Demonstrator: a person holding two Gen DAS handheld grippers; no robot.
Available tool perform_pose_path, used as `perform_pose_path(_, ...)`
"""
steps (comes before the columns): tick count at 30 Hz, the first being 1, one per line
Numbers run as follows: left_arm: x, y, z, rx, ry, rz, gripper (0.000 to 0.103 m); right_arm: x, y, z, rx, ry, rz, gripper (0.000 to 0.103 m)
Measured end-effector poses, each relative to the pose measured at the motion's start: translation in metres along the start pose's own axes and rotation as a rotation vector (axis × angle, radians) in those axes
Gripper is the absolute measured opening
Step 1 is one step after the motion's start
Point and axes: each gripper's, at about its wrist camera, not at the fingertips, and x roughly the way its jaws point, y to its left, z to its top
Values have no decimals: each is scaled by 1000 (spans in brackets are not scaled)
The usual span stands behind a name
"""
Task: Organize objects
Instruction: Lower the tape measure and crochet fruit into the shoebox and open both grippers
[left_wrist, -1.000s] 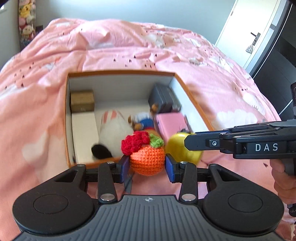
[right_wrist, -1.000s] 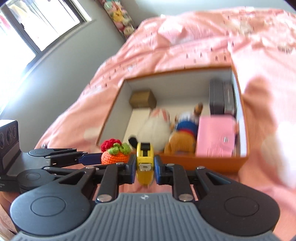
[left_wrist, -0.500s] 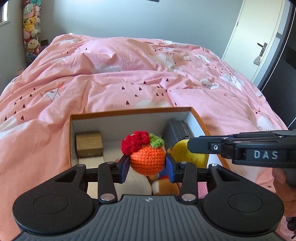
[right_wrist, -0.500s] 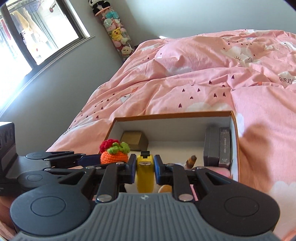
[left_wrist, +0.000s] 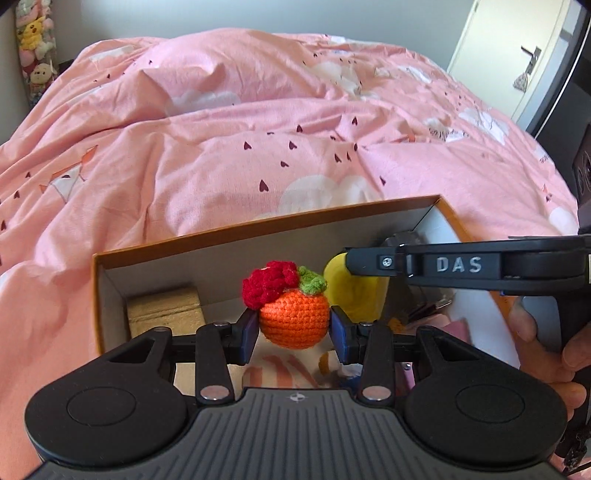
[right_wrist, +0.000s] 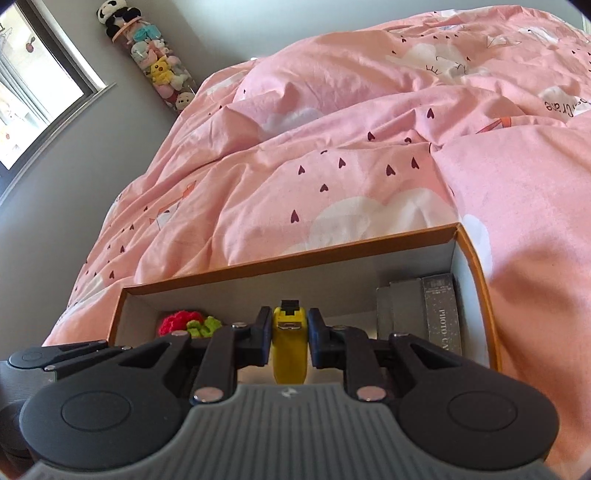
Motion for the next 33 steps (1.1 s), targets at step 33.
perform_pose_path(33, 59, -8, -4, 33, 169, 49, 56, 11, 16, -8, -281, 14, -201, 24)
